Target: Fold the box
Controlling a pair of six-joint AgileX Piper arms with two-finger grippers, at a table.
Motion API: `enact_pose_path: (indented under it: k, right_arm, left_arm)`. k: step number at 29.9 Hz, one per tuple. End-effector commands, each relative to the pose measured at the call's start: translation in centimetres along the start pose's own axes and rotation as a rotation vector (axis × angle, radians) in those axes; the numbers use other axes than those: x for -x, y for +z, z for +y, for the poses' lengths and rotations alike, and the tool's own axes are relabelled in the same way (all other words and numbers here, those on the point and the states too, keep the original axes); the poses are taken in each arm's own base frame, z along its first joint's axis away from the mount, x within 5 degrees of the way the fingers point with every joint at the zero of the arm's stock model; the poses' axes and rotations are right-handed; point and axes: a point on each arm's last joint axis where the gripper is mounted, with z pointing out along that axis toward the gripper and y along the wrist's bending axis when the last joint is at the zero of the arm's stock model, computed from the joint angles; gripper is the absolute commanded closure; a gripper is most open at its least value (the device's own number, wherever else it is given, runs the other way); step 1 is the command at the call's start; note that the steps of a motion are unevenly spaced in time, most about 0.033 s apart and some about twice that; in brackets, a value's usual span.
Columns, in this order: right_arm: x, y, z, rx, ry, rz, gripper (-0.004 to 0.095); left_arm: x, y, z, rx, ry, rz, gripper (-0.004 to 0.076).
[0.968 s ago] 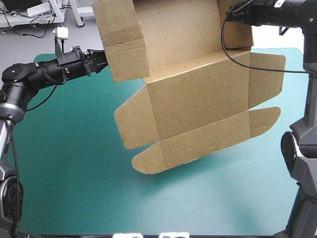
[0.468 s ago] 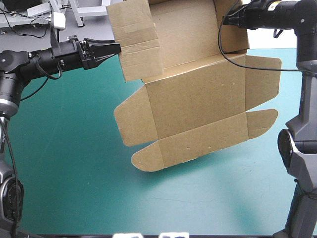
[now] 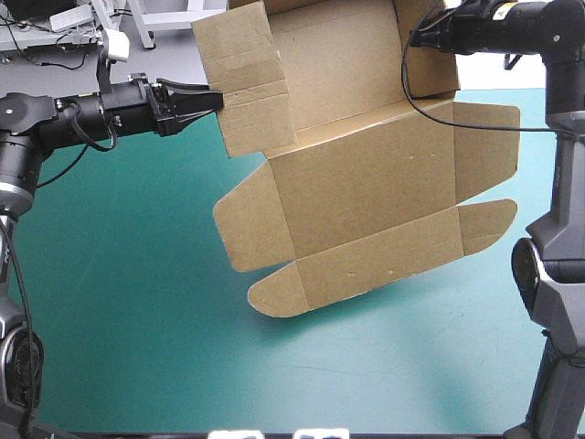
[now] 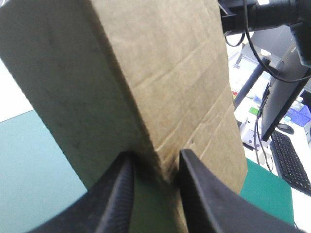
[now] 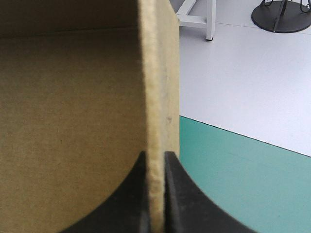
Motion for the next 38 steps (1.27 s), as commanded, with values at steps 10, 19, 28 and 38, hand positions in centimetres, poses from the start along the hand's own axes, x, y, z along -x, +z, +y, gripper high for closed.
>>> enact_pose_path:
  k: [10, 19, 28, 38]
  right_arm:
    - [1.5, -2.7, 3.3, 0.052, -0.039, -0.065, 0.0927]
    - [1.4, -2.4, 4.2, 0.067, -0.025, -0.059, 0.0927]
    - [1.0, -1.0, 6.2, 0.103, -0.030, -0.032, 0.0927]
    - [0.3, 1.1, 8.3, 0.161, -0.007, 0.011, 0.0927]
  left_arm:
    - [1.7, -0.4, -2.7, -0.018, 0.047, -0.064, 0.0337]
    - [2.4, 1.1, -3.0, 0.029, 0.029, -0.157, 0.0253]
    - [2.7, 1.1, -2.3, 0.104, -0.033, -0.184, 0.0340]
    - [1.9, 0.8, -0.6, 0.301, -0.045, -0.108, 0.0469]
